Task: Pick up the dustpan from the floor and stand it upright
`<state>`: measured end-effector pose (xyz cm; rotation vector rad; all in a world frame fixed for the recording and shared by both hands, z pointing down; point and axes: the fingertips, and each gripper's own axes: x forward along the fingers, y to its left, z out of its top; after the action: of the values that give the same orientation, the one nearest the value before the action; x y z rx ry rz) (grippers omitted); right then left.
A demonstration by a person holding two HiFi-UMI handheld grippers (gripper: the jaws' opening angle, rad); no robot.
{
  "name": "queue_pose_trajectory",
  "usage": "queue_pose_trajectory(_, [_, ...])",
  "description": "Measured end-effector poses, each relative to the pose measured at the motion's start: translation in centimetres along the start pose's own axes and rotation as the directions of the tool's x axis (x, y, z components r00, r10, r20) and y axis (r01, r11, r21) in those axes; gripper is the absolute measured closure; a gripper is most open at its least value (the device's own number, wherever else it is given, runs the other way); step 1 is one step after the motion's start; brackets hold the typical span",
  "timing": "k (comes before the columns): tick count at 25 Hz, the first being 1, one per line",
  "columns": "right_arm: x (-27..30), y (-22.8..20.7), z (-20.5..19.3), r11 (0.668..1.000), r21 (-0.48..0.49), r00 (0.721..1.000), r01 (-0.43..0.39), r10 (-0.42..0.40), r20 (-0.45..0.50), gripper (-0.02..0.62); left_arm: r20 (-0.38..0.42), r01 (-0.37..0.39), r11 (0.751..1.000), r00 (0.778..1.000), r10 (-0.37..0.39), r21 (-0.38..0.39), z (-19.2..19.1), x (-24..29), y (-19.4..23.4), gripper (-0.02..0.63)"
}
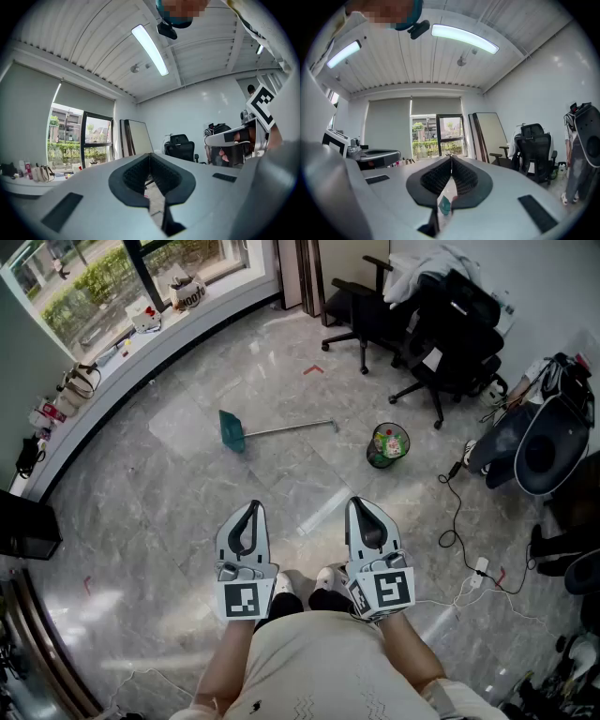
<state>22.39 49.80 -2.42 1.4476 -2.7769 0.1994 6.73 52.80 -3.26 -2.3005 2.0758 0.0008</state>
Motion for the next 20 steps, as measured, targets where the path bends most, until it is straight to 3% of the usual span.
queue_pose_trajectory(9, [2.2, -3.4, -1.2, 1.0, -0.007, 0.999, 0.005, -0.005, -0.038, 0.577, 0.006, -0.023, 1.0, 1.0, 0.023, -0.004, -1.0, 3.4, 0.2, 0.594])
queue_pose_trajectory(15, [9.8, -4.8, -1.8, 0.999, -0.008, 0.997, 0.053, -0.053, -0.06, 0.577, -0.006, 0.015, 0.999, 1.0, -0.015, -0.037, -3.5, 10.2, 4.2, 0.594])
queue_pose_trajectory(18, [15.0, -4.8, -1.8, 0.994, 0.075, 0.994, 0.074, -0.068, -0.084, 0.577, -0.017, 0.148, 0.989, 0.989, -0.148, -0.033, -4.3, 14.2, 5.6, 0.594])
queue_pose_trajectory(20, [18.6, -4.4, -1.2, 0.99, 0.105, 0.994, 0.089, -0.081, -0.073, 0.577, -0.042, 0.268, 0.957, 0.963, -0.265, 0.109, -4.9, 17.0, 6.8, 0.594])
